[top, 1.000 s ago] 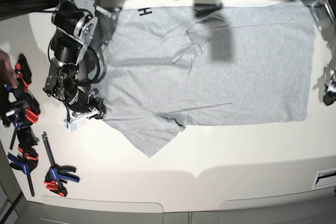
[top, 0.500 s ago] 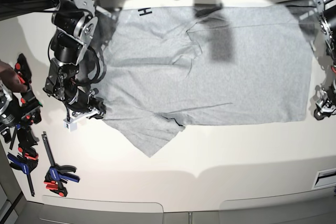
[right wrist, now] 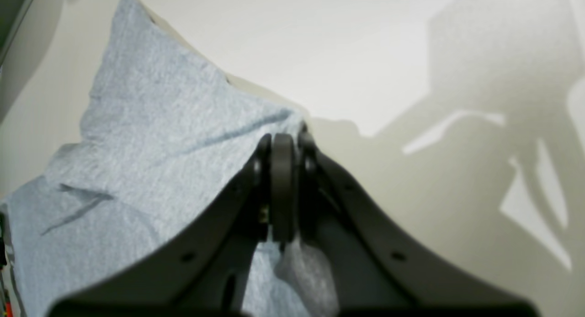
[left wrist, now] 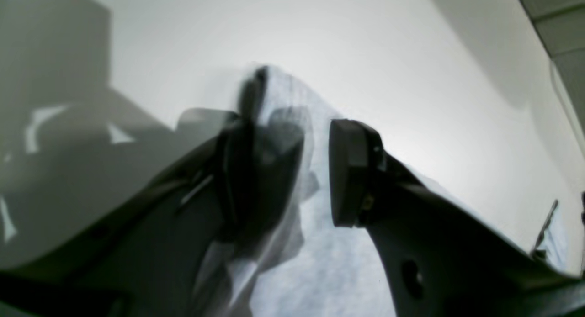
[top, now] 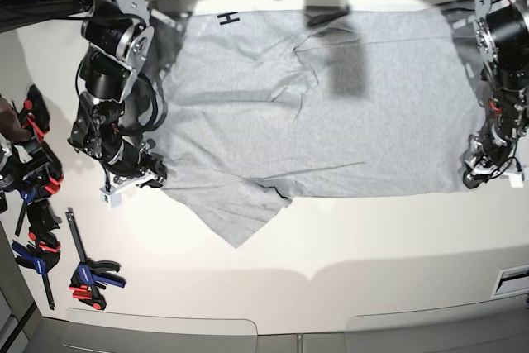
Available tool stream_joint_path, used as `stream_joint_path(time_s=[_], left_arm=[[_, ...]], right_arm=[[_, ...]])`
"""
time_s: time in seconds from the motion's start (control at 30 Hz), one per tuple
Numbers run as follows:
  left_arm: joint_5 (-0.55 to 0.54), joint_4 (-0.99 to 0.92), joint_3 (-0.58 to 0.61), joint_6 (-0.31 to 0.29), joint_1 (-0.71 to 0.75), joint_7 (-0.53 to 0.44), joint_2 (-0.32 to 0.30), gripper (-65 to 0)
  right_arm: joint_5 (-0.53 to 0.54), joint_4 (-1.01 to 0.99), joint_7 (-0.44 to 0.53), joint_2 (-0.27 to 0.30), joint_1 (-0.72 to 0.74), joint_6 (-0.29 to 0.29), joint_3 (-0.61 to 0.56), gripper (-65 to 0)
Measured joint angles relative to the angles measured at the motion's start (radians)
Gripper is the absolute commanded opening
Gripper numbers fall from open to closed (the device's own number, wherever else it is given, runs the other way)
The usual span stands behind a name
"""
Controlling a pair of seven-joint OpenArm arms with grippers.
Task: Fold the T-shirt properly
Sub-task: 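Move the right gripper to the hem corner and the left to the opposite hem corner, then lift the hem with both grippers and fold it toward the collar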
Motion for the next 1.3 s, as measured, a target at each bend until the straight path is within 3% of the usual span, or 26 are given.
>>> stream_joint_path(time_s=[0.17,0.23,0.3,0.33,0.5,0.57,0.77,0.87,1.1,1.3], left_arm=[[0.011,0.000,0.000,0.000,-0.004,-0.013,0.015,-43.1],[0.015,0.000,0.000,0.001,-0.003,-0.028,0.014,-50.3],[0.023,0.000,0.000,0.003,-0.003,-0.027,0.014,-62.8],[0.026,0.000,0.000,0.004,-0.002,-0.028,0.014,-65.0],[-0.021,-0.001,0.000,0.000,0.000,-0.034,0.014,-65.0],[-0.027,-0.001,0.000,-0.035,0.000,-0.029,0.013,-65.0],[-0.126,-0.002,0.000,-0.173,0.004,0.014,-0.023,-65.0],[-0.171,-0.002,0.000,-0.177,0.005,0.053,-0.053,-65.0],[-0.297,-0.002,0.000,-0.180,0.005,0.252,-0.106,-65.0],[-0.378,-0.003,0.001,-0.180,0.005,0.312,-0.144,-65.0]], right_arm=[[0.000,0.000,0.000,0.000,0.000,0.000,0.000,-65.0],[0.000,0.000,0.000,0.000,0.000,0.000,0.000,-65.0],[-0.001,0.000,0.000,0.000,0.000,0.000,0.000,-65.0],[0.000,0.000,0.000,0.000,0.000,0.000,0.000,-65.0],[0.087,-0.001,-0.082,0.004,0.005,0.000,0.000,-65.0],[0.119,0.000,-0.129,0.005,0.012,0.002,0.000,-65.0],[0.242,0.088,-0.250,0.012,0.017,0.089,0.000,-65.0],[0.294,0.128,-0.323,0.014,0.016,0.130,0.000,-65.0],[0.538,0.272,-0.554,0.010,-0.046,0.133,-0.001,-65.0],[0.707,0.493,-0.683,0.010,-0.177,0.136,-0.001,-65.0]])
